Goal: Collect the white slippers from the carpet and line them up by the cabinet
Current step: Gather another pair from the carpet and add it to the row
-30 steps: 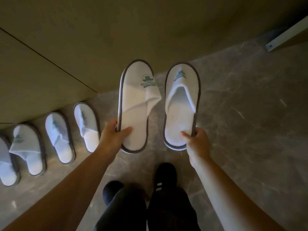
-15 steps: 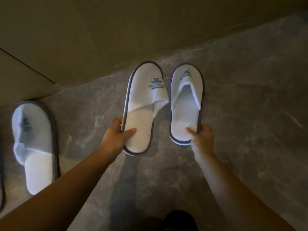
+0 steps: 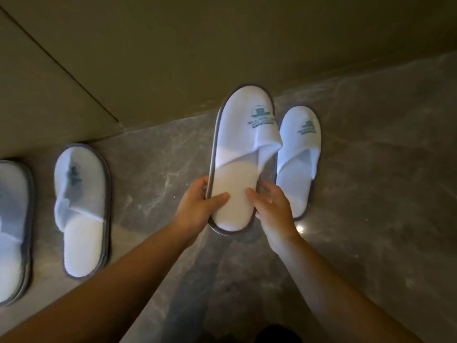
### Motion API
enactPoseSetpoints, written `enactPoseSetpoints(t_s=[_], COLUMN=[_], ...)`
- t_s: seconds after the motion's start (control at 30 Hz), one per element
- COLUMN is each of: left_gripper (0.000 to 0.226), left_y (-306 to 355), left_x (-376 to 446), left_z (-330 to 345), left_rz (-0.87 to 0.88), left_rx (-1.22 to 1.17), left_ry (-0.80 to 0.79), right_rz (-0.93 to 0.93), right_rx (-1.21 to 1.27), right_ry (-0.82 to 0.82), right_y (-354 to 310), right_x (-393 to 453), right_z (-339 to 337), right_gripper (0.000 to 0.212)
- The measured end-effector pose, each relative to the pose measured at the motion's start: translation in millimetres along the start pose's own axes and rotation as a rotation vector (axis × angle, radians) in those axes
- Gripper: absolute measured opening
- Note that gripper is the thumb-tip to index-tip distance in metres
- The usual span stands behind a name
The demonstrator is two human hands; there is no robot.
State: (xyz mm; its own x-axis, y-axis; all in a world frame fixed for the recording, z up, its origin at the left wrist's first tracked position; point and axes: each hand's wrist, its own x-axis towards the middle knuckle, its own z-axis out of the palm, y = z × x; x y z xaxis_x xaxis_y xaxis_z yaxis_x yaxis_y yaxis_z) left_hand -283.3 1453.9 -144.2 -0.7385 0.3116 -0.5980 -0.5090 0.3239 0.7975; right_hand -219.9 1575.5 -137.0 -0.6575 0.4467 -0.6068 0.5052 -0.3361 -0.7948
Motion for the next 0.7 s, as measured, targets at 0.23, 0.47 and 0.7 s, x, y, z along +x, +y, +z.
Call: enactPoseSetpoints(t_s=[0.23,0.47,0.7], left_gripper=[0.069,0.088,0.109], left_y=[-10,-81,-128], left_x=[-23,-50,-41], left_z=[-79,-172,-201], left_rz=[0.165,0.020,-0.147], left_rx=[0.417,0.840,0.973], left_ry=[0.109,0.296,0.248], right_rz=[-0.072,0.006,-0.006], right_rx=[-0.149,-0.431,-0.611], right_ry=[-0.056,-0.153,-0.150], right_y=[-11,47,58], right_x=[8,3,15], right_z=[46,98,122], right_gripper=[0.036,0.044,0.052])
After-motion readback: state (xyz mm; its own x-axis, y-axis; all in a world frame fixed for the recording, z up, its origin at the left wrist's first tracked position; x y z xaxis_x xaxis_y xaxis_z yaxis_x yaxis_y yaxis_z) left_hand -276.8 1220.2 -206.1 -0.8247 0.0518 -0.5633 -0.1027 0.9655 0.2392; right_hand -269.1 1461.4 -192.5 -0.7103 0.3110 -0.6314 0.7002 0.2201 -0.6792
